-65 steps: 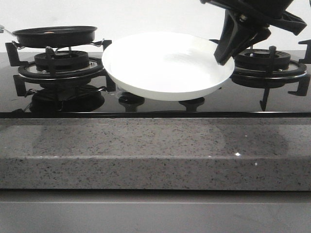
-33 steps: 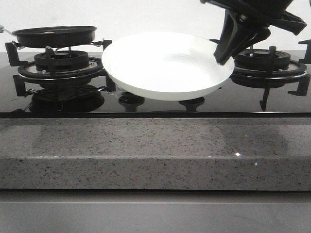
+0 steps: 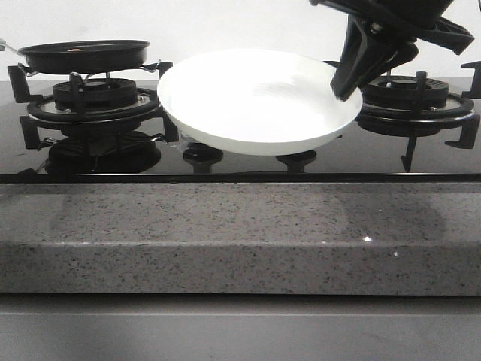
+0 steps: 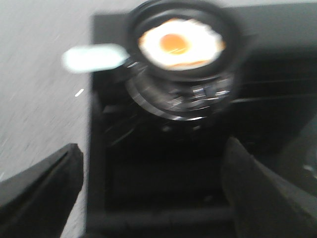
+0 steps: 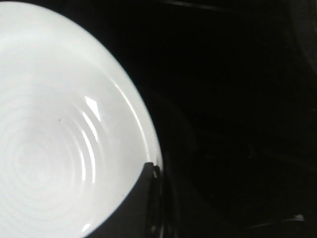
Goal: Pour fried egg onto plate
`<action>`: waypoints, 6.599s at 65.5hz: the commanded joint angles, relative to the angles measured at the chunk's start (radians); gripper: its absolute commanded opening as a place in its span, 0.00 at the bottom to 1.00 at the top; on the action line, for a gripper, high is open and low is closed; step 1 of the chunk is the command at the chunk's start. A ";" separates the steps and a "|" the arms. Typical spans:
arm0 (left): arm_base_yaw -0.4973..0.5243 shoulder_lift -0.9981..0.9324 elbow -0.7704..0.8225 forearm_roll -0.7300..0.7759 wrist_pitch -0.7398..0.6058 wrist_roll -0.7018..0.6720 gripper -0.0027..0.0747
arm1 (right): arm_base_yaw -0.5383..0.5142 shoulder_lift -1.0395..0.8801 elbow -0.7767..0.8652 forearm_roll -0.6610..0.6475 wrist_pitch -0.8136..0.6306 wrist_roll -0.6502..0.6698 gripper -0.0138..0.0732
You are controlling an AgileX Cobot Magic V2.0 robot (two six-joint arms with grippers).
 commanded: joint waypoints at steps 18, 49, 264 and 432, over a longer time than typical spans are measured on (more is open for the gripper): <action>0.327 0.270 -0.144 -0.589 0.119 0.239 0.77 | 0.000 -0.036 -0.023 0.015 -0.046 -0.010 0.09; 0.373 0.594 -0.149 -1.288 0.162 0.470 0.77 | 0.000 -0.036 -0.023 0.015 -0.044 -0.010 0.09; -0.157 0.268 -0.246 -1.098 -0.072 0.669 0.01 | 0.000 -0.036 -0.023 0.015 -0.043 -0.010 0.09; 0.330 0.738 -0.253 -1.575 0.264 0.544 0.01 | 0.000 -0.036 -0.023 0.015 -0.043 -0.010 0.09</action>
